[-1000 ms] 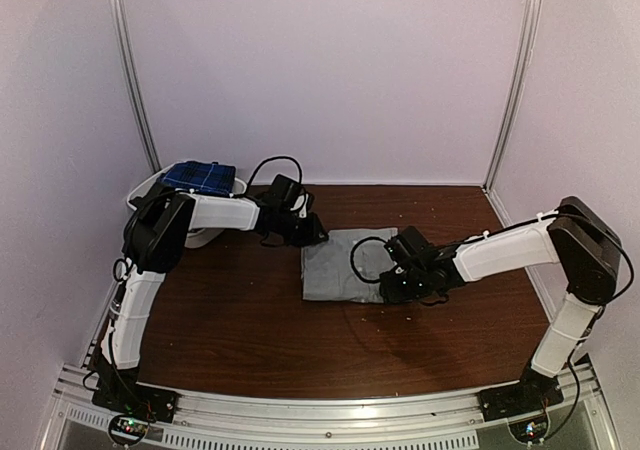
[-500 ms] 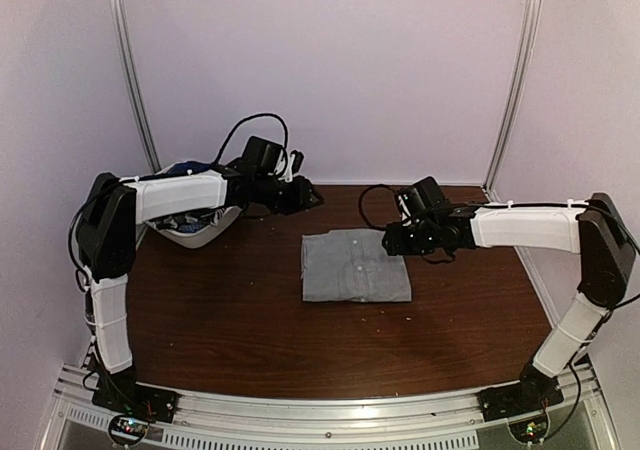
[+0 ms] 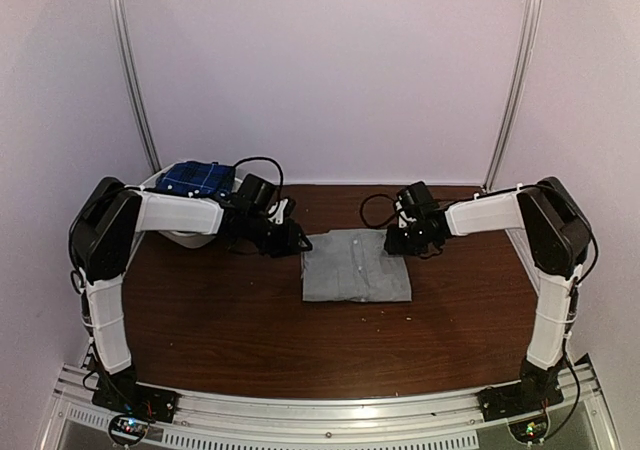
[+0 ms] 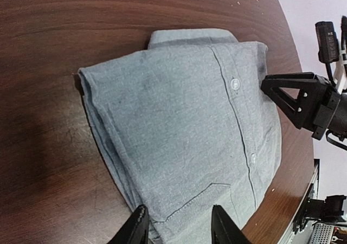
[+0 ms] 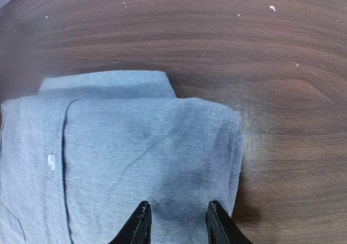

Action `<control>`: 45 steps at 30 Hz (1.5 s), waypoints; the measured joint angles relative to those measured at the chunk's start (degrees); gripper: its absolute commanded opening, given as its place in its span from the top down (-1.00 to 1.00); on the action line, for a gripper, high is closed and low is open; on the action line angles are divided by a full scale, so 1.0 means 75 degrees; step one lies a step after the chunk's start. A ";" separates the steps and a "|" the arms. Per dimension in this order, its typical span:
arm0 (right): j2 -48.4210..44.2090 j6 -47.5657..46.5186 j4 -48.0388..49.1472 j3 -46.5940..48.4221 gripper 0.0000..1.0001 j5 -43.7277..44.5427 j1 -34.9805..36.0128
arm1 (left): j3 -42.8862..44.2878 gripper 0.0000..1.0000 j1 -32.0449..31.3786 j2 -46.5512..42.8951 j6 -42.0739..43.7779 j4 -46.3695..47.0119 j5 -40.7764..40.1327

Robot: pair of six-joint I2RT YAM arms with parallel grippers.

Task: Fold and stack the long sleeve shirts
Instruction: Pick up the square-folded shirt from the center of the board.

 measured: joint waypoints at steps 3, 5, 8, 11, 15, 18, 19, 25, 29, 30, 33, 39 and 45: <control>0.0114 -0.0003 0.0146 -0.0189 0.28 -0.0149 -0.0140 | -0.0047 0.18 0.0000 0.0050 -0.0003 0.0052 0.0012; 0.0146 -0.0003 0.0201 -0.0306 0.28 -0.0224 -0.0187 | -0.0108 0.17 -0.0003 0.0099 -0.0009 0.0087 0.0006; 0.0146 -0.0009 0.0335 -0.0347 0.28 -0.0289 -0.0216 | -0.0236 0.16 -0.0006 0.0221 -0.0061 0.0090 -0.0006; 0.0143 -0.0029 0.0373 -0.0367 0.28 -0.0303 -0.0216 | -0.0332 0.13 -0.0017 0.0341 -0.0119 0.0079 -0.0044; 0.0076 -0.0044 0.0353 -0.0385 0.26 -0.0315 -0.0216 | -0.0350 0.07 -0.0047 0.0484 -0.0187 0.0082 -0.0055; -0.0067 -0.0064 0.0329 -0.0411 0.25 -0.0341 -0.0216 | -0.0350 0.05 -0.0085 0.0580 -0.0265 0.0119 -0.0032; -0.0131 -0.0070 0.0326 -0.0423 0.25 -0.0344 -0.0216 | -0.0350 0.05 -0.0102 0.0583 -0.0306 0.0157 -0.0029; -0.0507 -0.0082 0.0344 -0.0539 0.25 -0.0379 -0.0216 | -0.0291 0.09 -0.0283 0.0691 -0.0548 0.0341 -0.0038; -0.0641 -0.0085 0.0420 -0.0699 0.25 -0.0423 -0.0216 | -0.0224 0.22 -0.0391 0.0781 -0.0705 0.0449 -0.0102; -0.0653 -0.0085 0.0437 -0.0734 0.24 -0.0425 -0.0216 | -0.0207 0.29 -0.0411 0.0804 -0.0752 0.0469 -0.0128; -0.0673 -0.0085 0.0446 -0.0793 0.25 -0.0452 -0.0216 | -0.0166 0.57 -0.0449 0.0866 -0.0871 0.0481 -0.0198; -0.0708 -0.0119 0.0452 -0.0831 0.25 -0.0510 -0.0216 | 0.0047 1.00 -0.0475 0.1014 -0.0933 0.0230 -0.0271; -0.0708 -0.0146 0.0466 -0.0950 0.24 -0.0513 -0.0213 | 0.0286 1.00 -0.0487 0.0976 -0.0714 -0.0239 -0.0347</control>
